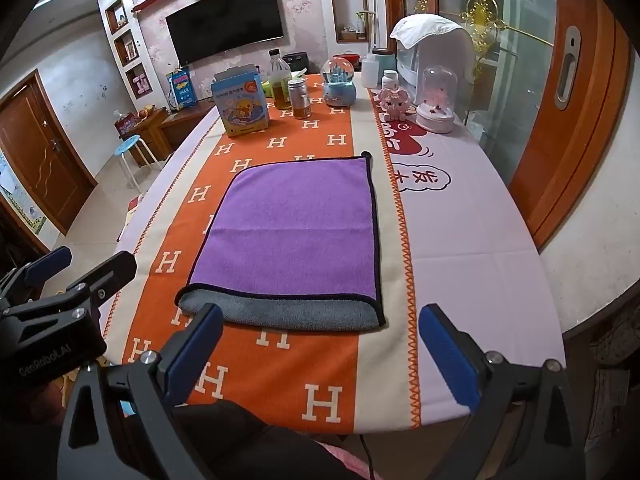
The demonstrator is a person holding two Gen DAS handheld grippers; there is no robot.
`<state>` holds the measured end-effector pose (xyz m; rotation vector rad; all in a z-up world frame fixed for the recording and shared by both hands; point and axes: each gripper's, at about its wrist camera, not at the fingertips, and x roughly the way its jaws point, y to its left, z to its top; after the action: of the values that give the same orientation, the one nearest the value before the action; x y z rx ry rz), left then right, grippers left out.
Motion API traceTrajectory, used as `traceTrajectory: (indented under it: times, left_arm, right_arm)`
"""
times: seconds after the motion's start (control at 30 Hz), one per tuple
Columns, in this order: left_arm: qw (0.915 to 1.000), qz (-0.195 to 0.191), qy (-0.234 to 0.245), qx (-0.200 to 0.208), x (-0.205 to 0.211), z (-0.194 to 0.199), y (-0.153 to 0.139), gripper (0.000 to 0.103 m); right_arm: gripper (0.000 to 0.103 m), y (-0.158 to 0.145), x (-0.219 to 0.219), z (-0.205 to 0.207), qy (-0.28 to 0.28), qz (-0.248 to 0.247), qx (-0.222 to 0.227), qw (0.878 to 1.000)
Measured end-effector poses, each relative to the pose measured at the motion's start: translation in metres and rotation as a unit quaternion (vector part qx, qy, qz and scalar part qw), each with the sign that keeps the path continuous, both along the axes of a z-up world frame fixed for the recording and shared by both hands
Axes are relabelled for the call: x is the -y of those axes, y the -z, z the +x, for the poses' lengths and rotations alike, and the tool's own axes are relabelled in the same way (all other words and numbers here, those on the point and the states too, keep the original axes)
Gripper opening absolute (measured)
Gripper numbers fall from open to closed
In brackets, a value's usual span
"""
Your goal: Fold towel
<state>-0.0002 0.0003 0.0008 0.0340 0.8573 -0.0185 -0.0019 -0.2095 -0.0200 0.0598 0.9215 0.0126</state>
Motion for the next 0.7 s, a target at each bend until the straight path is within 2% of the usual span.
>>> traceTrajectory:
  times: [0.7]
  left_arm:
    - [1.0, 0.001, 0.0, 0.0, 0.0003, 0.0001, -0.0001, 0.102]
  right_arm:
    - [0.099, 0.0004, -0.0008, 0.0, 0.0, -0.001, -0.003, 1.0]
